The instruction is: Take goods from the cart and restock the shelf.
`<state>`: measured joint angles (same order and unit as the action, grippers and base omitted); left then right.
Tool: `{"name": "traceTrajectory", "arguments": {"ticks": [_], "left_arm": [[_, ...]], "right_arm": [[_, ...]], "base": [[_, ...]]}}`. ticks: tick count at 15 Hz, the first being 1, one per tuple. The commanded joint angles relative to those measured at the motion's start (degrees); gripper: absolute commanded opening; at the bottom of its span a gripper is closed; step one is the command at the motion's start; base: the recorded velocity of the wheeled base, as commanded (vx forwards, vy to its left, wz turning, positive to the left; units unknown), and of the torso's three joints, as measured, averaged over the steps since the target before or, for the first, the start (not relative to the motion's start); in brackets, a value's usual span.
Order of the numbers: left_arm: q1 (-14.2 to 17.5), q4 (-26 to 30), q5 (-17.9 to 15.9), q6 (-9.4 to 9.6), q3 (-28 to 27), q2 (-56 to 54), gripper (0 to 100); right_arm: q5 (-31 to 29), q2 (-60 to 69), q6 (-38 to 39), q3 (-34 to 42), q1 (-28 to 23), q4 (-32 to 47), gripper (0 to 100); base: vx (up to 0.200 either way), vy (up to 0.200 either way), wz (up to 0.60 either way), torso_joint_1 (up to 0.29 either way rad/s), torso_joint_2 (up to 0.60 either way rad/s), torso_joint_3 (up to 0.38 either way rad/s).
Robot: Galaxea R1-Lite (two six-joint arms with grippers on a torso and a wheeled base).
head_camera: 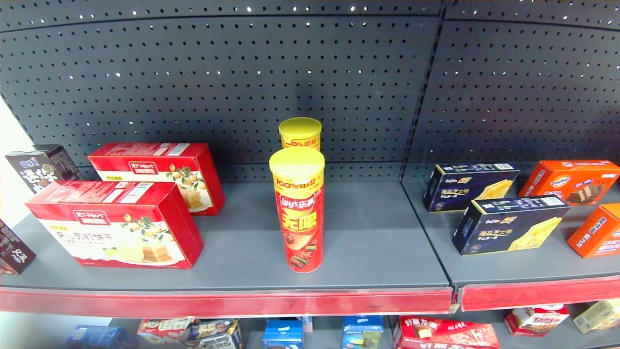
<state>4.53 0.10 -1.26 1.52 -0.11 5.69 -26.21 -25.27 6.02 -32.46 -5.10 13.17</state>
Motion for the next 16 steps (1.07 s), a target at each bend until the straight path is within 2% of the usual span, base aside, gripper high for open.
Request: {"name": "traceTrajectory", "arguments": {"ticks": [1, 3, 7, 8, 9, 12, 16], "left_arm": [[0.04, -0.01, 0.03, -0.03, 0.02, 0.28, 100], [0.04, -0.01, 0.03, -0.03, -0.07, 0.28, 100], [0.04, -0.01, 0.03, 0.06, 0.02, 0.20, 100], [0.04, -0.01, 0.03, -0.12, 0.02, 0.20, 100], [0.04, -0.01, 0.11, 0.06, 0.02, 0.20, 100], [0.04, -0.01, 0.11, -0.03, 0.02, 0.20, 100], [0.04, -0.01, 0.11, -0.03, 0.02, 0.20, 100]], "right_arm": [[0.11, 1.54, 0.04, 1.79, 0.09, -0.16, 100], [1.25, 9.80, -0.22, 11.90, 0.79, -0.16, 100], [8.63, 20.09, -4.26, 23.15, 0.09, -0.60, 100], [8.63, 20.09, -4.09, 24.99, 0.00, -1.65, 100], [9.33, 20.09, -4.26, 27.89, 0.00, -6.40, 100], [16.37, 20.09, -7.25, 29.48, 0.00, -9.39, 100], [20.94, 20.09, -8.04, 29.48, 0.00, -9.56, 100]], "base": [[0.000, 0.000, 0.00, 0.000, 0.00, 0.000], [0.000, 0.000, 0.00, 0.000, 0.00, 0.000], [0.000, 0.000, 0.00, 0.000, 0.00, 0.000], [0.000, 0.000, 0.00, 0.000, 0.00, 0.000], [0.000, 0.000, 0.00, 0.000, 0.00, 0.000], [0.000, 0.000, 0.00, 0.000, 0.00, 0.000], [0.000, 0.000, 0.00, 0.000, 0.00, 0.000]]}}
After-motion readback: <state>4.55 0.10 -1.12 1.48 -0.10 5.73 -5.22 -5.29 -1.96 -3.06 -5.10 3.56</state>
